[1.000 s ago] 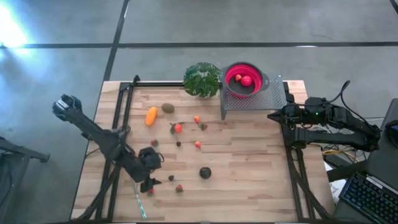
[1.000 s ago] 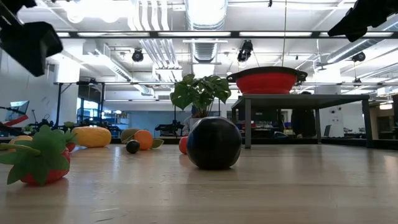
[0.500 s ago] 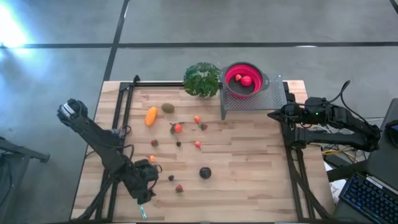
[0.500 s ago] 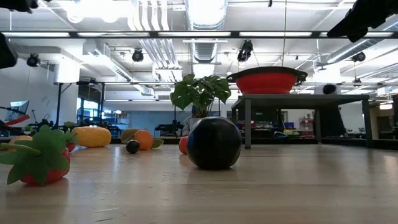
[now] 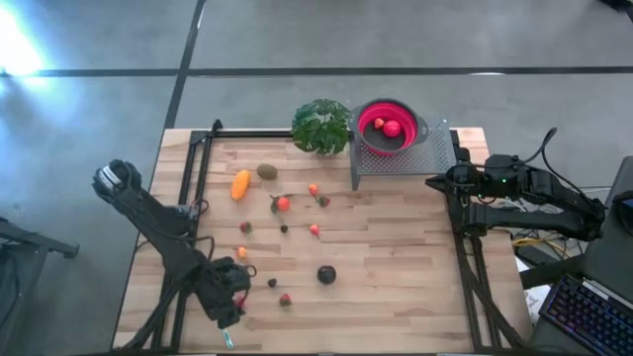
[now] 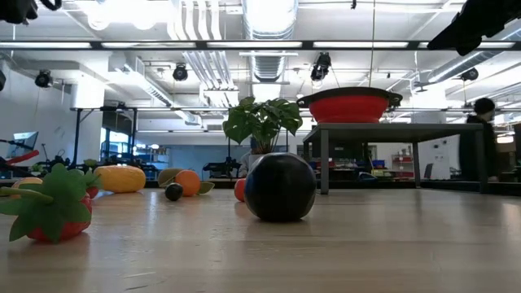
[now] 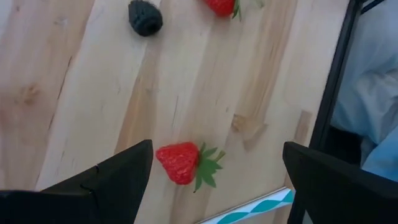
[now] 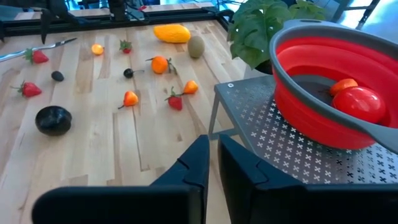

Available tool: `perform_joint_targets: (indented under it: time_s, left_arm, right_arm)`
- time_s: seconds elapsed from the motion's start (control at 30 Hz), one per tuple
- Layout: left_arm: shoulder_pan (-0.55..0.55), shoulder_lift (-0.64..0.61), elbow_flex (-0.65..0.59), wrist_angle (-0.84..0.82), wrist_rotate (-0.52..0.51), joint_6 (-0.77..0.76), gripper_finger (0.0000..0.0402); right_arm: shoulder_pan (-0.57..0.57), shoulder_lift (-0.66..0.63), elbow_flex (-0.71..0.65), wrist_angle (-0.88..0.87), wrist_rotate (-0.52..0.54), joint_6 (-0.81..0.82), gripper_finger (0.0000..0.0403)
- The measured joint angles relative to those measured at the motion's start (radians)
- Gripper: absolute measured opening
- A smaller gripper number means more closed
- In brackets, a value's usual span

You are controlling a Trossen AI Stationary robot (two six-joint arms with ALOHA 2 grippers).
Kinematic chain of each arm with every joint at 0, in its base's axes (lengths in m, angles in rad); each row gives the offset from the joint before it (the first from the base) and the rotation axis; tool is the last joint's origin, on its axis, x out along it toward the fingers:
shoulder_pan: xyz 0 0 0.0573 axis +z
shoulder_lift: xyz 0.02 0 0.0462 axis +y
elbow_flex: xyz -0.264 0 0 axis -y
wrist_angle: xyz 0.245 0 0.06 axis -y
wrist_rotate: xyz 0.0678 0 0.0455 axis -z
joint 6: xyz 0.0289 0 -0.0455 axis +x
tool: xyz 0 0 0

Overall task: Pick & Place Fruit
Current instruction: Put the strawberry into the red strainer bowl on the shelf

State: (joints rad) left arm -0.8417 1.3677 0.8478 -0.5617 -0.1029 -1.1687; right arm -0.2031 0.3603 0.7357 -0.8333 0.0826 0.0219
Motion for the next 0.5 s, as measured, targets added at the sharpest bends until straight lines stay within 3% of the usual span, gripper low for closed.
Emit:
perform_joint_targets:
  time_s: [0.5]
  left_arm:
    - [-0.003,0.141,-0.001,0.000,0.060,0.047,0.0364]
  right_arm:
    - [0.000,0.000,0.000,0.000,0.000,-0.002,0.0027]
